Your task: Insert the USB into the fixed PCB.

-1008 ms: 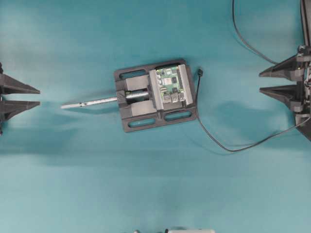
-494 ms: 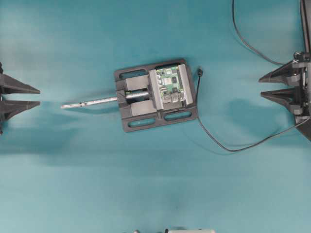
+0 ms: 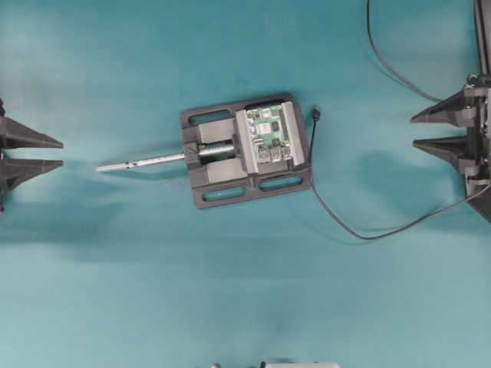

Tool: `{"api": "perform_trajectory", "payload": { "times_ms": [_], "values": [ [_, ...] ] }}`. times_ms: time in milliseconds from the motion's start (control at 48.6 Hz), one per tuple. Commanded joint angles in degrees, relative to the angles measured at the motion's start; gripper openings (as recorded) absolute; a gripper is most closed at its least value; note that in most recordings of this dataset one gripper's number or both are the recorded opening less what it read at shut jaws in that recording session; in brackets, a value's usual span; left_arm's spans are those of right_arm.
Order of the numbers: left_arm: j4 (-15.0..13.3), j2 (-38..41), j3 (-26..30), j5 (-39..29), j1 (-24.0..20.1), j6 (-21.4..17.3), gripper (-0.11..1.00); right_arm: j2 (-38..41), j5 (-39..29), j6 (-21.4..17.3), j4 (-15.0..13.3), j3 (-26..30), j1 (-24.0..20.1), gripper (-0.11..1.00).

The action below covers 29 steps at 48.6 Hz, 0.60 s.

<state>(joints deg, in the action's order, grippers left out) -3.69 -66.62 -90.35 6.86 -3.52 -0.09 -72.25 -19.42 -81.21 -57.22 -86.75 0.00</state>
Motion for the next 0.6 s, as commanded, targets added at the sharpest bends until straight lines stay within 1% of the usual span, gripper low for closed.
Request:
{"api": "perform_trajectory", "payload": {
  "times_ms": [0,123,165,247,308,411,494,576],
  "values": [
    [0.2,0.4,0.7,0.4,-0.2,-0.1,0.55,0.4,-0.2,-0.2,0.0,1.6,0.1,0.63],
    [0.3,0.4,0.7,0.4,-0.2,-0.1,0.55,0.4,-1.3,0.7,-0.5,2.5,0.1,0.63],
    [0.2,0.4,0.7,0.4,-0.2,-0.1,0.55,0.4,-1.7,1.7,-1.3,2.9,0.1,0.63],
    [0.3,0.4,0.7,0.5,-0.2,-0.1,0.55,0.4,-1.6,3.7,-4.0,3.6,0.1,0.63],
    [0.3,0.4,0.7,0.4,-0.2,-0.1,0.55,0.4,-1.1,6.4,-6.0,4.4,0.1,0.63],
    [0.3,0.4,0.7,0.4,-0.2,-0.1,0.55,0.4,-1.0,10.8,-7.6,5.4,0.1,0.63],
    [0.3,0.4,0.7,0.4,-0.2,-0.1,0.55,0.4,-0.8,15.3,-8.3,6.1,0.1,0.63],
    [0.3,0.4,0.7,0.4,-0.2,-0.1,0.55,0.4,-0.1,21.1,-8.3,6.8,0.1,0.63]
  ]
}}
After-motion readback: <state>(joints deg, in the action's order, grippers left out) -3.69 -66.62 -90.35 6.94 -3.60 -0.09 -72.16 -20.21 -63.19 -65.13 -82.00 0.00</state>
